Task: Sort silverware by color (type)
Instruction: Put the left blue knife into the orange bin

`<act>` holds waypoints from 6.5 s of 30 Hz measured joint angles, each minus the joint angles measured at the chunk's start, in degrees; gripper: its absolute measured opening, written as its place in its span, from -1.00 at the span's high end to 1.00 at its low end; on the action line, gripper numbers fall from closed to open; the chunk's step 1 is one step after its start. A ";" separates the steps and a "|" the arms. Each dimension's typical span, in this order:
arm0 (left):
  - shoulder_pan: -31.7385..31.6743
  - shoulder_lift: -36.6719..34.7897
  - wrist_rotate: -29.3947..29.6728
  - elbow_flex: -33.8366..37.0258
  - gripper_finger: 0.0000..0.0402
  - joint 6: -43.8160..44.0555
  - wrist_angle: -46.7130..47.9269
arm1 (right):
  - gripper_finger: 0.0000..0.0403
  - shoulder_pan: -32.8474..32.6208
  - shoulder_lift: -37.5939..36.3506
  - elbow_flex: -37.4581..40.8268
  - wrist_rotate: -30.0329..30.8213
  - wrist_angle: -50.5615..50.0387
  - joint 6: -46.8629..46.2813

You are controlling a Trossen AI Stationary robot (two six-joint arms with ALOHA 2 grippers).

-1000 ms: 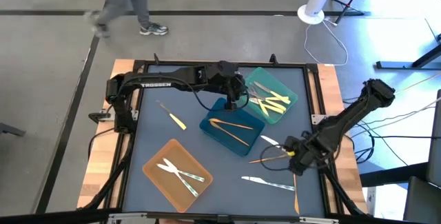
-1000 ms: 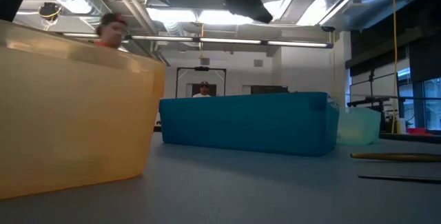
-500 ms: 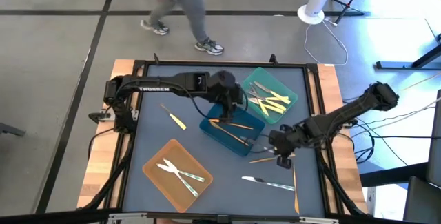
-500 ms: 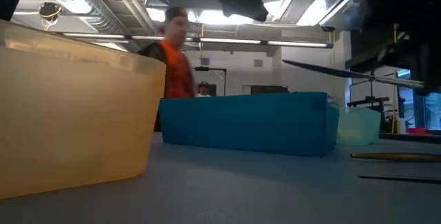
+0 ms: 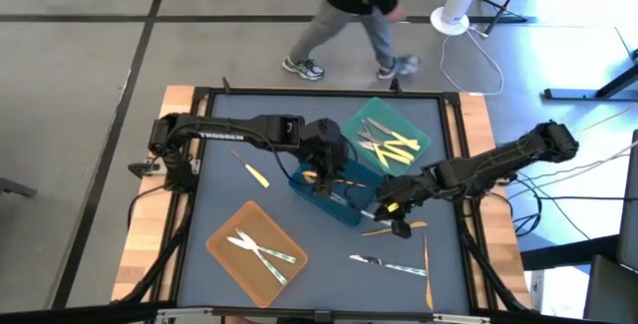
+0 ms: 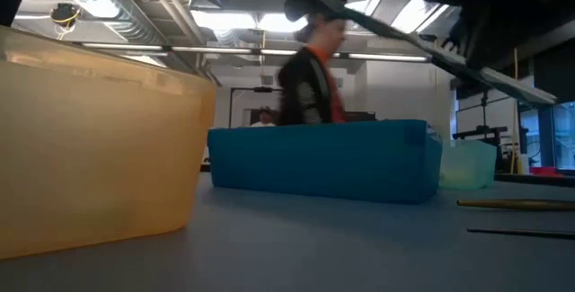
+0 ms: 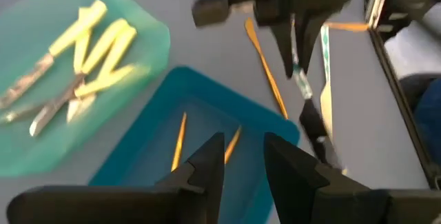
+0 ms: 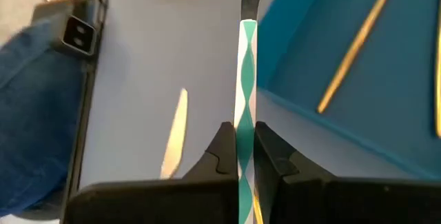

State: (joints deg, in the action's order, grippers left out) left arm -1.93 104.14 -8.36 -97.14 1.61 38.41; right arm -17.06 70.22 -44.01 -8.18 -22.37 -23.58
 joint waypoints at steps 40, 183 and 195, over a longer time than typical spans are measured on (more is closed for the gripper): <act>6.10 -11.08 15.06 -0.02 0.52 26.22 12.63 | 0.97 9.31 5.03 0.00 14.14 23.27 -0.17; 41.45 -0.29 23.17 0.00 0.88 120.00 35.32 | 0.26 9.57 4.87 0.00 18.05 35.61 6.08; 41.44 6.70 16.11 0.00 0.88 121.32 37.60 | 0.26 9.59 4.87 0.02 18.02 35.56 6.08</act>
State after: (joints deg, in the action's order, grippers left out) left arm 39.51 110.84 7.76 -97.14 122.93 76.01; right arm -7.47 75.09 -43.99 9.85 13.19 -17.50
